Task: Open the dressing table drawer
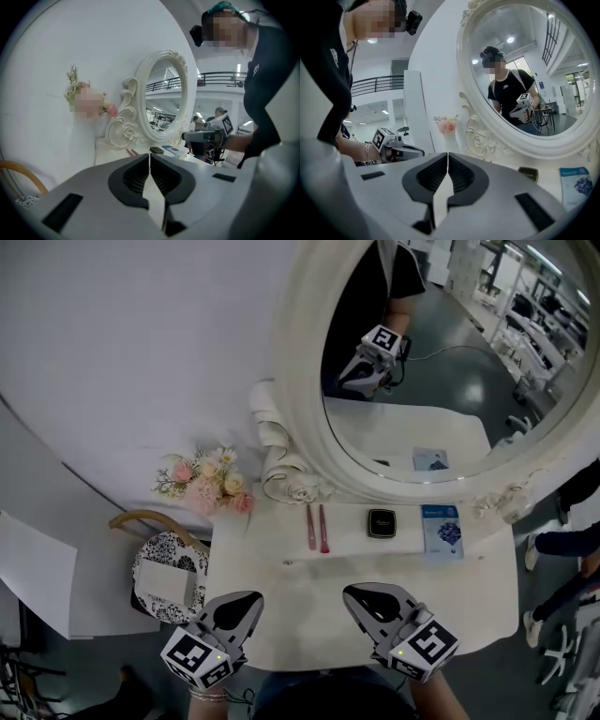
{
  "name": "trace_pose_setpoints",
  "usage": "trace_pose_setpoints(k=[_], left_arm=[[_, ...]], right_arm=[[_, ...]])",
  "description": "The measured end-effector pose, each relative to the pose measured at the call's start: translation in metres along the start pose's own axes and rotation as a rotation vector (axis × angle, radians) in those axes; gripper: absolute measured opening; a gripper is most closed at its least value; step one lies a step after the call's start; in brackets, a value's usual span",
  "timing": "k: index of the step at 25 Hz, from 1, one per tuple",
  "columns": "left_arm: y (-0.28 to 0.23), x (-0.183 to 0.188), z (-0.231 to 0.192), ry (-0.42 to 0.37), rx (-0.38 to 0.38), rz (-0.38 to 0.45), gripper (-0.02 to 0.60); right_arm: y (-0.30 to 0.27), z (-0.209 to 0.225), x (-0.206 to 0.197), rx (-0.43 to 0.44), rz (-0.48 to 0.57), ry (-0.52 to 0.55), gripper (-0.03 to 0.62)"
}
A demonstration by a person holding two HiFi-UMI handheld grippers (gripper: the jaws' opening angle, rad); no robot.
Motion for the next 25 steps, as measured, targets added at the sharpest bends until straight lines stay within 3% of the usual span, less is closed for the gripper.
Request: trace_pose_setpoints(k=[2, 6, 11, 16, 20, 25], left_arm=[[-0.005, -0.006, -0.009, 0.013, -0.025, -0.027, 0.021], [-0.016, -0.014, -0.022, 0.026, -0.093, -0.063, 0.021], [-0.027, -0.026, -0.036, 0.051, -0.143, -0.107, 0.021], [-0.035, -0.042, -0.047, 0.073, -0.172, -0.167, 0.021], [-0.042, -0.058, -0.049, 0.046, -0.182, -0.25, 0.021], [-0.049, -0.078, -0.054, 0.075, -0.178, -0.311, 0.023]], right_arm=[[-0.005, -0.002, -0.001, -0.015, 0.014, -0.006, 0.02], [-0.011, -0.003, -0.007, -0.062, -0.059, -0.002, 0.02], [-0.024, -0.007, -0.008, -0.076, 0.034, -0.028, 0.02], [-0.026, -0.007, -0.022, -0.127, -0.081, -0.035, 0.02], [-0.034, -0.01, -0.025, -0.124, -0.051, -0.051, 0.02], [-0.037, -0.012, -0.033, -0.139, -0.083, -0.061, 0.02]])
Point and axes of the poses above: the fingertips, and each gripper's own axes: y backward along the fingers, z to its right, x out of its top, the point moved 9 cm from there along y, backward along the fingers, and after that the axes turned 13 degrees about z, right-handed, at the moved point
